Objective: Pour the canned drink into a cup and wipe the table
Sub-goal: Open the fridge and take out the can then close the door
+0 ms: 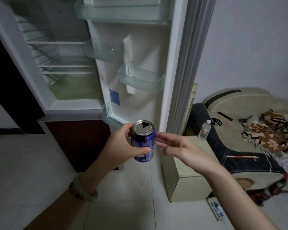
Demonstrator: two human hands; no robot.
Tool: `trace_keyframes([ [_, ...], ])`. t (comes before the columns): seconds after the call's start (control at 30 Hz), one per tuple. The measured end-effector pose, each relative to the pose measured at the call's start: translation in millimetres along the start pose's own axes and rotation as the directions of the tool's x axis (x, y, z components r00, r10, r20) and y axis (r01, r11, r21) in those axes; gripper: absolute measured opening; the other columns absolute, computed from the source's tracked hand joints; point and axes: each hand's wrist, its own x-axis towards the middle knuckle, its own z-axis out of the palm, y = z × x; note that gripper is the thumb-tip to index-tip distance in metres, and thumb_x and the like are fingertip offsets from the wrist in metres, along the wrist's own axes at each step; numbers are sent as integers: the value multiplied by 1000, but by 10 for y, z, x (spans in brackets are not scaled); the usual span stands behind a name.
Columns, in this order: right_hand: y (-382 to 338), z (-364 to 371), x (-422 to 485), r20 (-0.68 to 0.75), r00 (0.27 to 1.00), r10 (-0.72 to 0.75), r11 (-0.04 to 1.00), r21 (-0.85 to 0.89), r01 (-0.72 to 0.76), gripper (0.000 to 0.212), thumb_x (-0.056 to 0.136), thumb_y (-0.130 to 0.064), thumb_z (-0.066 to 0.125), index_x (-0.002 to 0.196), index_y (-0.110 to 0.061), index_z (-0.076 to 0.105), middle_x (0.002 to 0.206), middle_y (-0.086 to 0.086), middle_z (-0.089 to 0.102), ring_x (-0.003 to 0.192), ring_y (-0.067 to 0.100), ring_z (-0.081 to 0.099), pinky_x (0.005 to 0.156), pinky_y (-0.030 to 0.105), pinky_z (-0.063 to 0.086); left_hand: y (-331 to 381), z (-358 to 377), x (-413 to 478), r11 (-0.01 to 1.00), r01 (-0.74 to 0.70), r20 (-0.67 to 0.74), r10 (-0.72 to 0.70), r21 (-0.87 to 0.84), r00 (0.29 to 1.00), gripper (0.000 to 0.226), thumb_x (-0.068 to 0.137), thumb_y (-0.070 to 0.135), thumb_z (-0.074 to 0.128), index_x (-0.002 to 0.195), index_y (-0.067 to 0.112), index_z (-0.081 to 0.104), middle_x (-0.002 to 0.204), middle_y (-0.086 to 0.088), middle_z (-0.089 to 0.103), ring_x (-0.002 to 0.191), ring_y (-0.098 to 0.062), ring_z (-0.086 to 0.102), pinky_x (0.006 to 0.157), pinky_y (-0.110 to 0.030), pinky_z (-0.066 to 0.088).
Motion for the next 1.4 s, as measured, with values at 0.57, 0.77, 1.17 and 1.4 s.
trace_keyframes([
  [0.57,125,-1165,637,-492,842,-221,956,-279,88,52,90,-8,52,139,-16,40,141,1,46,128,14,43,104,32,36,40,-54,-41,999,16,-86,-13,32,996,68,47,40,86,109,27,60,101,17,69,97,5,62,83,-13,47],
  [0.77,402,-1380,1110,-555,820,-137,960,-279,-29,66,91,-13,50,148,-16,16,154,5,24,140,21,23,113,40,25,0,-207,-33,998,-3,-114,10,59,993,63,48,42,86,104,32,59,97,22,69,94,3,63,77,-9,47],
  [1.17,466,-1243,1277,-598,781,-180,943,-331,-36,72,83,-9,59,145,-11,22,147,10,33,134,28,33,107,52,34,-100,-409,-110,995,5,-172,13,103,985,61,48,45,85,102,35,59,97,27,66,97,5,61,82,-14,49],
  [1.4,507,-1012,1125,-557,800,-223,896,-441,-57,76,82,-12,64,145,-10,22,148,11,29,135,26,30,111,42,28,-111,-475,-227,993,-44,-193,64,107,979,57,51,35,88,100,36,58,100,27,66,98,4,61,83,-11,46],
])
